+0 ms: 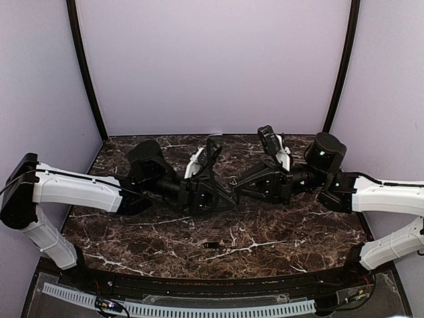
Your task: Remove the keys from the keyring
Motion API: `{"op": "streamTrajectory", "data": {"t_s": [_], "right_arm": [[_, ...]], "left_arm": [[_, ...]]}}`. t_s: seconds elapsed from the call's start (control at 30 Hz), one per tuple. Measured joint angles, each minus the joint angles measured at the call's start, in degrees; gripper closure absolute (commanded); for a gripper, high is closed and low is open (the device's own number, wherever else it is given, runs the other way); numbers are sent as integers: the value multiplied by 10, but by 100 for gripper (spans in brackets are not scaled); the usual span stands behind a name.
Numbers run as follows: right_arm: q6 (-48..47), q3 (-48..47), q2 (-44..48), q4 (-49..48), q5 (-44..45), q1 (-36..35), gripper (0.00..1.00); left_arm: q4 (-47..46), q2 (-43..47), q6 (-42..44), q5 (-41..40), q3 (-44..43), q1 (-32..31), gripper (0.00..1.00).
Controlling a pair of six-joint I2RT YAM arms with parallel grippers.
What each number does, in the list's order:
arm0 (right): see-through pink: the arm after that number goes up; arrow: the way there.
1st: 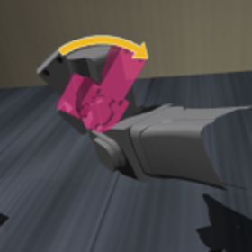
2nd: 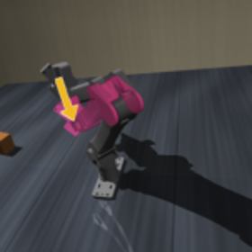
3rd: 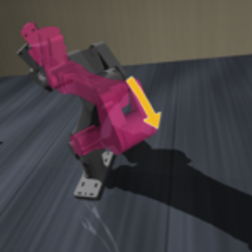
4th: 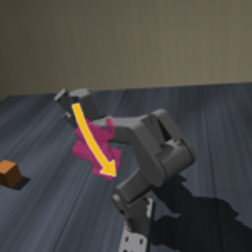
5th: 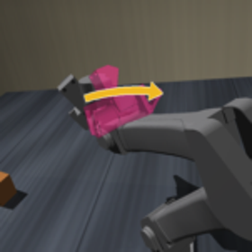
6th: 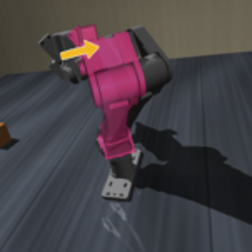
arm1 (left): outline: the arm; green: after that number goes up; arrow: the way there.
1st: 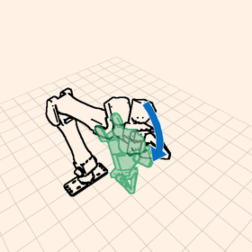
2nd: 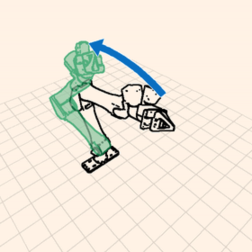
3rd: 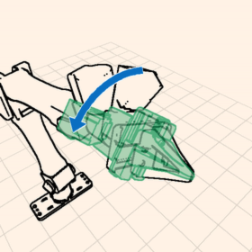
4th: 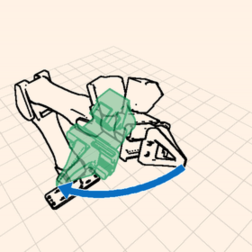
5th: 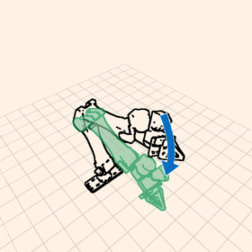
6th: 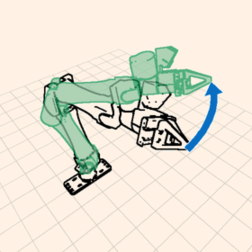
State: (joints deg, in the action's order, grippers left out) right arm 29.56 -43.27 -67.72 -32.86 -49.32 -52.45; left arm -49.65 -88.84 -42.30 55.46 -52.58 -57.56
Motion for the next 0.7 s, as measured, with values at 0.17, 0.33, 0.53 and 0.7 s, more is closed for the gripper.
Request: {"op": "streamTrajectory", "data": {"t_s": [0.17, 0.33, 0.53, 0.7], "right_arm": [[4, 0, 0, -6, -5, 0, 100], [9, 0, -4, -12, -17, 0, 100], [12, 0, -11, -19, -32, 0, 100], [13, 0, -17, -19, -42, 0, 100]], "left_arm": [[-5, -2, -5, 7, -2, 0, 84], [-14, -2, -15, 13, -2, 0, 79], [-16, -2, -23, 17, -2, 0, 82], [-25, -3, -30, 18, -3, -1, 87]]}}
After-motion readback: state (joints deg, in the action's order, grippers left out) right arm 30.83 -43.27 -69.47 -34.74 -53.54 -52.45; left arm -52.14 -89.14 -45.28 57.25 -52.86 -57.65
